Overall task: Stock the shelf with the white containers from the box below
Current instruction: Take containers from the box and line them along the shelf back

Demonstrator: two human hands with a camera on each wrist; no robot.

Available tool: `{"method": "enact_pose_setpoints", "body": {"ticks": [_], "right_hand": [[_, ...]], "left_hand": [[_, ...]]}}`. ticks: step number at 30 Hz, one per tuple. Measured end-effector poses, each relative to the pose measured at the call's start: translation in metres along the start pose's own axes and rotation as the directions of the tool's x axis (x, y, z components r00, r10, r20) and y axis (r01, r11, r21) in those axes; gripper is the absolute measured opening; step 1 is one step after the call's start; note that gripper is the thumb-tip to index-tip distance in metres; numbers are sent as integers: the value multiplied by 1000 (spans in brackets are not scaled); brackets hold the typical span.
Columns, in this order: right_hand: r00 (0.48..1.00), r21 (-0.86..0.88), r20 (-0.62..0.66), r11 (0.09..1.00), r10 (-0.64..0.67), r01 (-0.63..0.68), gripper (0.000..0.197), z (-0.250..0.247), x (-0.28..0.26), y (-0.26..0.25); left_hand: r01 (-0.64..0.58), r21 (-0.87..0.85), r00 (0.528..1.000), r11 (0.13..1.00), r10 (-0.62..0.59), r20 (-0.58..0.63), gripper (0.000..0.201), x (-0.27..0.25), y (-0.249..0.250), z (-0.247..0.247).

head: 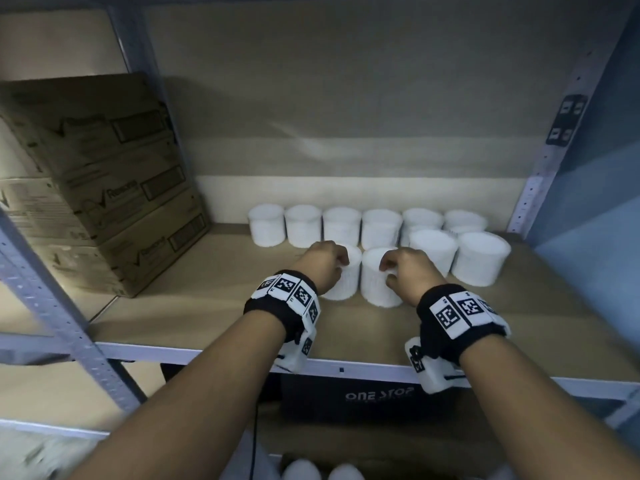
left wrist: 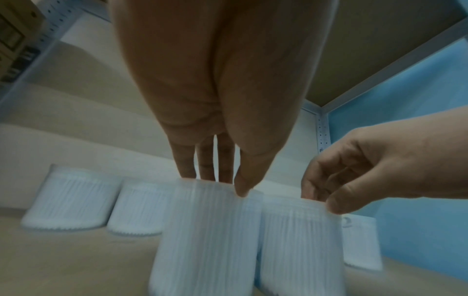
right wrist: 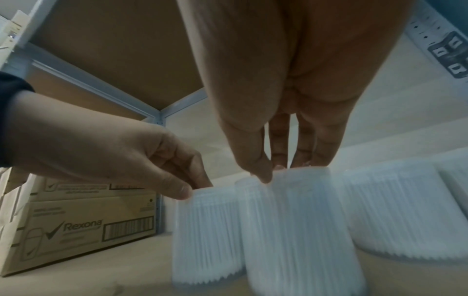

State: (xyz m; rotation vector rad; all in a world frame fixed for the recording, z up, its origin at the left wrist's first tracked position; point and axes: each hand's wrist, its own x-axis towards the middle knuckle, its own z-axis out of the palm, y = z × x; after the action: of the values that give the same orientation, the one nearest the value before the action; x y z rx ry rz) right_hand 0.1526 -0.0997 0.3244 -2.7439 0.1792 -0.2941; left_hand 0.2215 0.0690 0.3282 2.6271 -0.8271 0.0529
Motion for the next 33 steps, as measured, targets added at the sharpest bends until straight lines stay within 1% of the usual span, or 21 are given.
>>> {"method": "enact_pose_setpoints", "body": {"ticks": [3, 8, 14, 19, 25, 28, 31, 33], "right_hand": [[1000, 2, -1, 1000, 4, -4, 31, 1, 14, 4], [999, 39, 20, 999, 30, -31, 32, 3, 36, 10], [1000, 53, -14, 998, 19, -18, 31, 10, 56, 20], [998, 54, -52, 998, 17, -14, 30, 14, 65, 22], [998, 56, -60, 998, 10, -7, 31, 16, 71, 23], [999, 53, -37, 999, 15, -13, 32, 13, 69, 22], [999, 49, 13, 998, 29, -30, 36, 7, 59, 16], [999, 37, 30, 999, 24, -25, 41, 5, 48, 11]], "left_hand": [[27, -15, 1000, 1000, -27, 11, 29, 15, -3, 1], [35, -43, 999, 998, -34, 13, 29, 38, -8, 2], [-1, -68, 999, 998, -2, -36, 26, 54, -13, 8], [-35, -79, 998, 996, 31, -51, 23, 61, -19, 11], [-43, -119, 997, 992, 36, -64, 23, 66, -22, 13], [-32, -117, 999, 993, 30, -23, 28, 65, -23, 10], [3, -104, 998, 995, 4, 67, 39, 56, -24, 2], [40, -86, 994, 996, -31, 104, 46, 46, -22, -3]]}}
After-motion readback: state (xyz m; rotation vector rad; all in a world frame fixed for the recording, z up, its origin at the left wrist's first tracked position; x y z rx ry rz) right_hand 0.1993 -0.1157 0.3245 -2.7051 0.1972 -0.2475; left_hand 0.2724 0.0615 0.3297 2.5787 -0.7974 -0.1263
